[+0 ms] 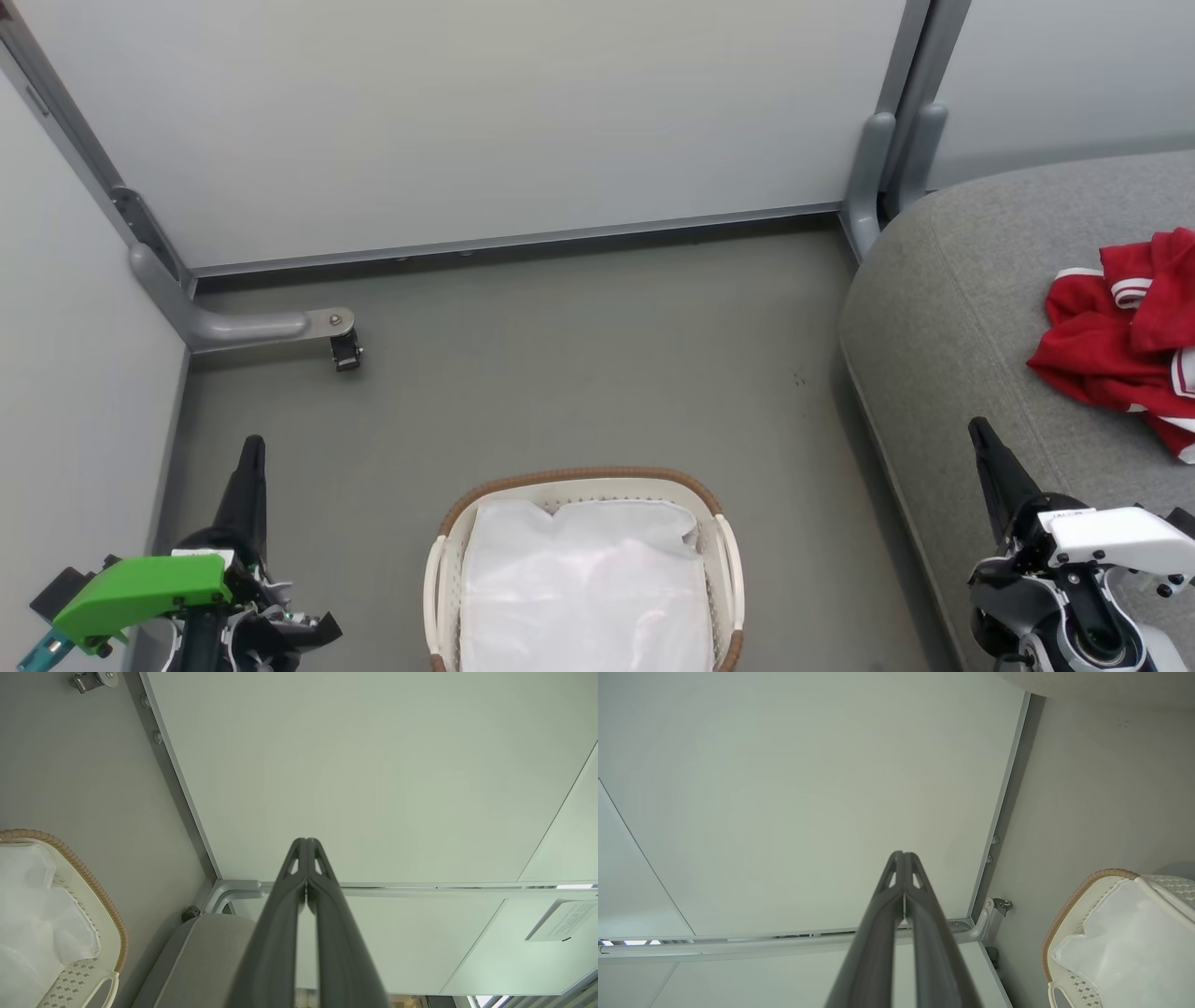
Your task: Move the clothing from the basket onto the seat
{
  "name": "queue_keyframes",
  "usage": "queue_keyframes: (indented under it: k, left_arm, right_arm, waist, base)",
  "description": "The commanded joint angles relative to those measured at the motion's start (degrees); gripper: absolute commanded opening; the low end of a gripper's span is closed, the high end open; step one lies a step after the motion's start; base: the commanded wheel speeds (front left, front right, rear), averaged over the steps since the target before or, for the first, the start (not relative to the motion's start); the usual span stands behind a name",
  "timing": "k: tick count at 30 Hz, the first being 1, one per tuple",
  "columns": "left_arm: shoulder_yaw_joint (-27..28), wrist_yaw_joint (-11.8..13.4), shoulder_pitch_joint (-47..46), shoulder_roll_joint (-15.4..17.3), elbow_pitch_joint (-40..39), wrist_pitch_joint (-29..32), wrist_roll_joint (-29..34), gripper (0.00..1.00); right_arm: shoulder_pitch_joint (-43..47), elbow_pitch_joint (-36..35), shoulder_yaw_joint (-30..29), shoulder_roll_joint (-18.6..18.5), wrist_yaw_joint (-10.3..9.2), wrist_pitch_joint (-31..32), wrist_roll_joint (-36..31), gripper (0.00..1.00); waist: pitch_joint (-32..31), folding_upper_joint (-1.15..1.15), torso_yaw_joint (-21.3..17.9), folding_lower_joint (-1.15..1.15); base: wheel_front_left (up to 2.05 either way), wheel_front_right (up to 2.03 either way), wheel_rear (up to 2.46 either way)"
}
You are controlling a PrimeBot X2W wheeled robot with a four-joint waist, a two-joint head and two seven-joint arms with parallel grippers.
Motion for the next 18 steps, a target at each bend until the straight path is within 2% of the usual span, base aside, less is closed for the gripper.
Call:
queue_keyframes:
  k: [1, 18]
  left_arm:
    - [0.22, -0.35, -0.99, 0.42, -0.24, 0.29, -0.61, 0.0]
    - [0.19, -0.3, -0.83, 0.41, -0.19, 0.26, -0.56, 0.0]
  right_arm:
    - [0.13, -0.31, -0.21, -0.35, -0.02, 0.28, 0.66, 0.0]
    - [0.14, -0.27, -0.19, -0.35, -0.02, 0.28, 0.59, 0.0]
  waist:
    - [-0.01, 0.0, 0.02, 0.0]
    - [-0.01, 0.0, 0.02, 0.0]
  base:
    - [0.0, 0.0, 0.0]
    - [0.0, 0.0, 0.0]
